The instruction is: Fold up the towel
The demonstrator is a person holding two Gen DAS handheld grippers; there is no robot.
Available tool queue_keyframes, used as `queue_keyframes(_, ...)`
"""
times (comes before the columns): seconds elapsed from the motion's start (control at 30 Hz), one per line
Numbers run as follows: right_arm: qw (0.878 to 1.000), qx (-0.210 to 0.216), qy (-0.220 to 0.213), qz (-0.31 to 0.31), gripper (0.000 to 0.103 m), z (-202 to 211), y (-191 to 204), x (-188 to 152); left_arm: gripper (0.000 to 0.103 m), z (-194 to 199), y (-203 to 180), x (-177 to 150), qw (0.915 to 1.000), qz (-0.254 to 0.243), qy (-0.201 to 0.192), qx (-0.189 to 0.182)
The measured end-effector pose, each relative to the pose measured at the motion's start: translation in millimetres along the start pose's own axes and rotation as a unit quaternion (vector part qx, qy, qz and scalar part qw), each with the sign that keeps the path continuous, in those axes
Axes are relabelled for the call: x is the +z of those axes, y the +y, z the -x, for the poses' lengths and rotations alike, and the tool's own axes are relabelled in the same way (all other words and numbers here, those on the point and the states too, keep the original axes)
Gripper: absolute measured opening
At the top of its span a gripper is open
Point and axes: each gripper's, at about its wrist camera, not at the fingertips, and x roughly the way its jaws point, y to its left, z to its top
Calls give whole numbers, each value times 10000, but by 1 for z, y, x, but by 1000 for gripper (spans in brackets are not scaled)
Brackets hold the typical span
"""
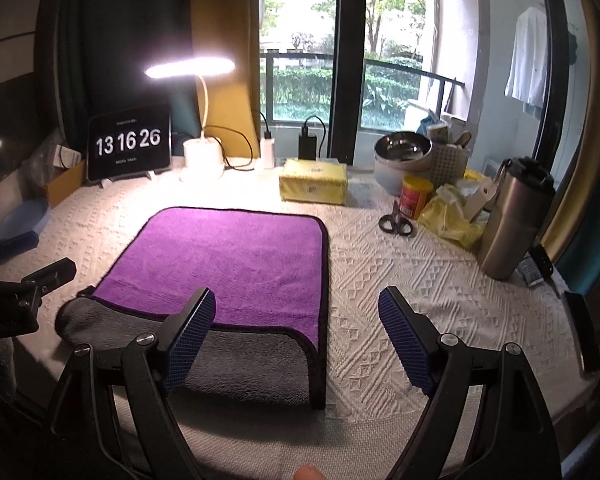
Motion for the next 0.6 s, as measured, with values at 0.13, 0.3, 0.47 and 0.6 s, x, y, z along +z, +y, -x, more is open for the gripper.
queue_keyframes(0.13,9998,-57,172,-44,86,-20,-6,-4,101,-21,5,-5,9996,76,247,-73)
queue_keyframes(0.3,9996,-58,280,-80,86,-34,-11,-10,101,-37,6,-13,9989,67,462,-71)
queue_keyframes(0.47,9995,-40,297,-26,86,-44,-13,-14,101,-46,7,-20,9980,36,596,-183)
queue_keyframes(0.6,9989,-289,346,143,78,-54,-13,-20,92,-48,9,-25,9975,38,678,-190)
